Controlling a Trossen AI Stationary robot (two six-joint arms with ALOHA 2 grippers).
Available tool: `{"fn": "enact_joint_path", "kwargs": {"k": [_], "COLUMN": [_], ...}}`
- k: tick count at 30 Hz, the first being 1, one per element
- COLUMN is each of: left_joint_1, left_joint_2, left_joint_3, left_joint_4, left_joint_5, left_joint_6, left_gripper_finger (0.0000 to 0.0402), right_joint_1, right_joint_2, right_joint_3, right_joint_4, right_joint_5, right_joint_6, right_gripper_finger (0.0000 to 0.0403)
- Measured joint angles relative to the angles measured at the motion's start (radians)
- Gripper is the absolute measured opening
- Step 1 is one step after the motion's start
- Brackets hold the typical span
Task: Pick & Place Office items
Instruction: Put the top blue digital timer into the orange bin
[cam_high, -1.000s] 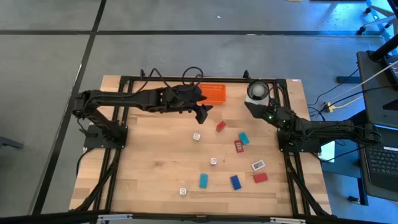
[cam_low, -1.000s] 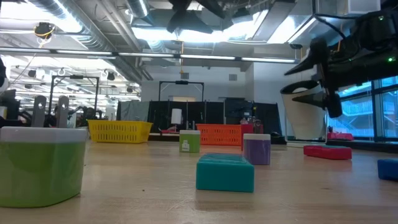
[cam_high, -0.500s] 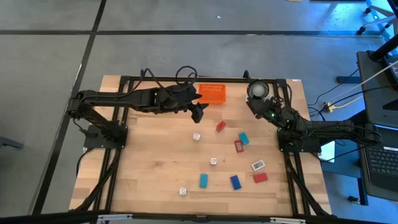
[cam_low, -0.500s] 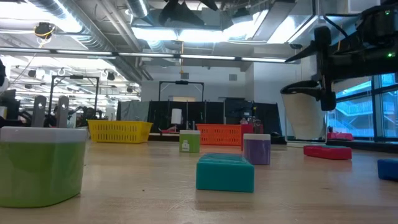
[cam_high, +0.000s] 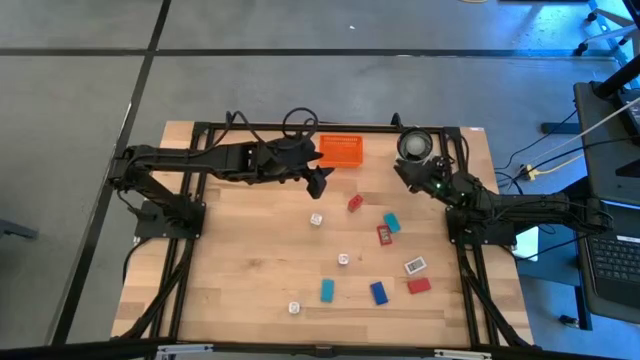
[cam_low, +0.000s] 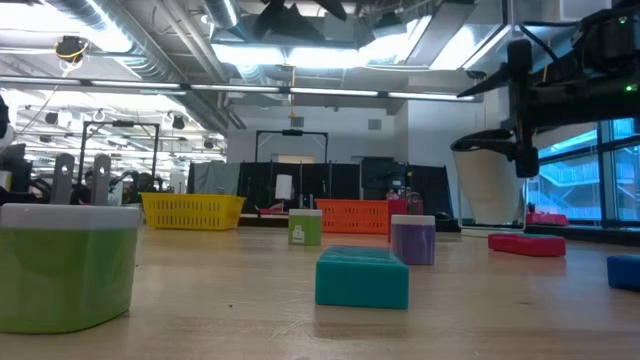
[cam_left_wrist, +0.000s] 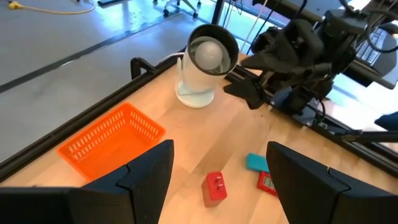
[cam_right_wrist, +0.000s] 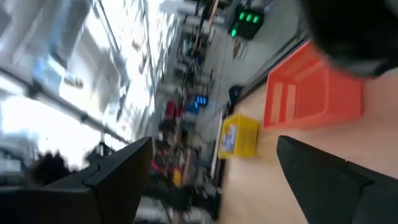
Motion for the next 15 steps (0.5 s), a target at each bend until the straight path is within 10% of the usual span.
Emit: {"fn": "enact_joint_path", "kwargs": {"k": [6, 15], "left_joint_1": [0.010, 0.059], "left_joint_2": [-0.001, -0.051], "left_joint_3": [0.000, 0.000], "left_joint_4": [-0.053, -0.161], "left_joint_5": [0.000, 0.001], "left_joint_6": [0.022, 0.063], "left_gripper_finger": [0.0253, 0.0253], "right_joint_1": [0.003, 0.039], "right_joint_2": [0.001, 0.165], "right_joint_3": [0.127, 0.555], "right_joint_4": [-0.274, -1.145], "right_joint_5": [-0.183, -0.103], "right_joint_6": [-0.234, -0.437], "right_gripper_finger": [0.0325, 0.0305]}}
